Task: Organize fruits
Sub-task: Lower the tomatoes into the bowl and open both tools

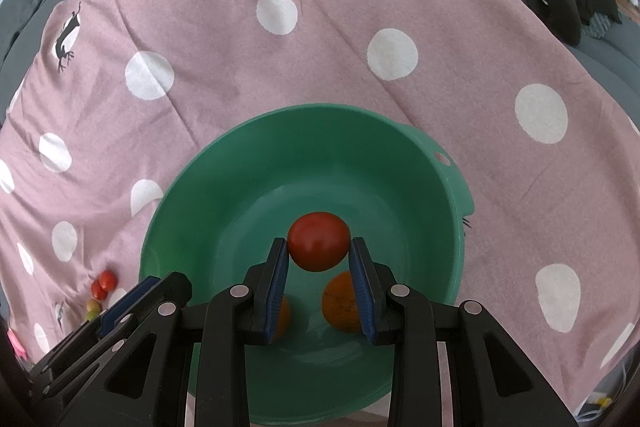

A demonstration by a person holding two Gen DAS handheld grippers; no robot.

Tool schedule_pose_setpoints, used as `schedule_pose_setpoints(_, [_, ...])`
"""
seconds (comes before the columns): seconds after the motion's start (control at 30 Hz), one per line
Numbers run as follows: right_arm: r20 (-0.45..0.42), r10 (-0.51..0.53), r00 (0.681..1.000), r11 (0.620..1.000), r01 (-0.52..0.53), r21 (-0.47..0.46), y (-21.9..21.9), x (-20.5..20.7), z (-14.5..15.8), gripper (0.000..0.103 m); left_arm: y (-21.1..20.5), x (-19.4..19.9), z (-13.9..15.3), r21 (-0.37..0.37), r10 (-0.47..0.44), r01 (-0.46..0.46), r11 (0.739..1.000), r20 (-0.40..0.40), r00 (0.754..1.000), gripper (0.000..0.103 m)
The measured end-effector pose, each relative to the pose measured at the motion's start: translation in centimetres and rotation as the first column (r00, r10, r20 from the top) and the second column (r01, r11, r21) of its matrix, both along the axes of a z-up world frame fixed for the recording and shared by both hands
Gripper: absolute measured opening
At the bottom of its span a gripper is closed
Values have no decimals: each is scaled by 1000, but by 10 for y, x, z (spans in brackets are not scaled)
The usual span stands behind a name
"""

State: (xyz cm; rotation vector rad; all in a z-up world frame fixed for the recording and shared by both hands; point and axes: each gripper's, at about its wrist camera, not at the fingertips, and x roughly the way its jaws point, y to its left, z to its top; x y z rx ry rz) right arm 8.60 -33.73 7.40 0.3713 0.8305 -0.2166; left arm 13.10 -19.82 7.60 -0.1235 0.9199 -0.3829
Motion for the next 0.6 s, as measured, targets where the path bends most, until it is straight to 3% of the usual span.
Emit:
schedule_pose_setpoints(0.4, [0,-7,1000,1000,7,0,-2,1,-1,34,2,-6,7,-9,5,-5,1000,-1,1000,28])
schedule_pose_setpoints(0.47, [-1,-8,1000,1000,8,4,-4,1,-1,34,7,-11,16,-21,11,-11,1000,20,1000,42])
schedule_pose_setpoints(0.6, [40,-17,999,1000,18,-13,-5,-4,6,43,26,-23,36,-113,31,-27,993,39,999,56])
